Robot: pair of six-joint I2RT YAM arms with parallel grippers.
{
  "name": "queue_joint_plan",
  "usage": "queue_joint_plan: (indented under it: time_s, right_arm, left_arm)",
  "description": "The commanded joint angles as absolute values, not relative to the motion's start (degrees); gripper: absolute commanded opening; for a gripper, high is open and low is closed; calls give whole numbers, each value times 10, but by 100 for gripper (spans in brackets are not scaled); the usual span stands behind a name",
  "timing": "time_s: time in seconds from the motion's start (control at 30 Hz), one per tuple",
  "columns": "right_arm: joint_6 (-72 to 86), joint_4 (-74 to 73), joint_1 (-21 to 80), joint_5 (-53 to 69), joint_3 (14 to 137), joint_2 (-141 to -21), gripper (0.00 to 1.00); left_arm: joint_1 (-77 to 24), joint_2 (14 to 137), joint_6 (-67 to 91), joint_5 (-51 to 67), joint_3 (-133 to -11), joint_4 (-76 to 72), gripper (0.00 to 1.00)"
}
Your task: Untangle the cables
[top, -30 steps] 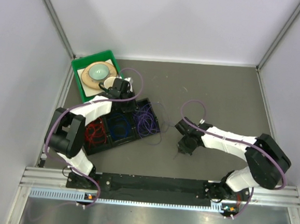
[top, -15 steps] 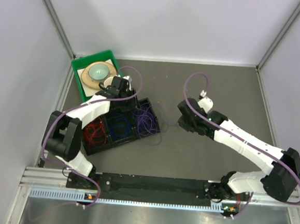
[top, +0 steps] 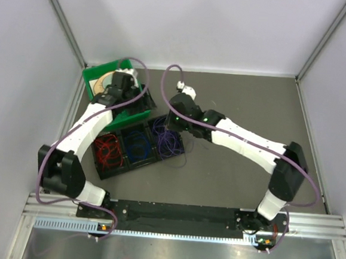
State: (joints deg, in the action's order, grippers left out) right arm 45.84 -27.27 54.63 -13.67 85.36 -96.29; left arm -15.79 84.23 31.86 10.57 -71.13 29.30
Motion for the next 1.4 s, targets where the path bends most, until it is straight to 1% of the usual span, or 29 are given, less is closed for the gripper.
queue_joint_plan:
  time_s: [0.0, 0.07, 0.23, 0.47, 0.6, 0.63, 0.7, 0.77, 0.9, 1.0, 1.03, 1.2, 1.33, 1.37]
  right_arm:
    - [434, -236, 550, -86, 877, -1039, 0]
    - [433, -232, 549, -77, 887, -1066, 0]
    - [430, -238, 548, -99, 922, -1145, 0]
    - [432, -235, 534, -93, 934, -1198, 0]
    - [432, -228, 531, -88, 930, -1203, 0]
    - [429, -228, 531, -89, 926, -1197, 2]
    - [415, -217, 531, -89, 916, -1169, 18]
    - [404, -207, 531, -91, 907, -1137, 30]
    - [382, -214, 531, -114, 904, -1094, 38]
    - [374, -213, 531, -113, 898, -1072, 42]
    - [372, -213, 531, -113, 898, -1068, 47]
    - [375, -192, 531, -90, 875, -1040, 50]
    - [364, -195, 531, -102, 856, -1009, 54]
    - [350, -188, 531, -112, 828, -993, 54]
  left_arm:
    - [-56, 775, 345, 151, -707, 301, 68]
    - [-24, 767, 349, 154, -696, 302, 69]
    - [-4, 751, 358, 163, -671, 296, 68]
    - [12, 751, 358, 178, -661, 290, 68]
    - [12, 755, 359, 192, -657, 282, 68]
    - [12, 754, 359, 197, -655, 279, 68]
    - [12, 754, 355, 206, -648, 274, 68]
    - [12, 754, 350, 239, -643, 258, 68]
    - [12, 752, 353, 253, -642, 250, 68]
    - [12, 753, 352, 250, -642, 250, 68]
    - [12, 753, 352, 250, -642, 250, 68]
    - [12, 758, 357, 259, -636, 243, 68]
    - [11, 757, 352, 258, -639, 243, 68]
    - [11, 756, 352, 258, -639, 243, 68]
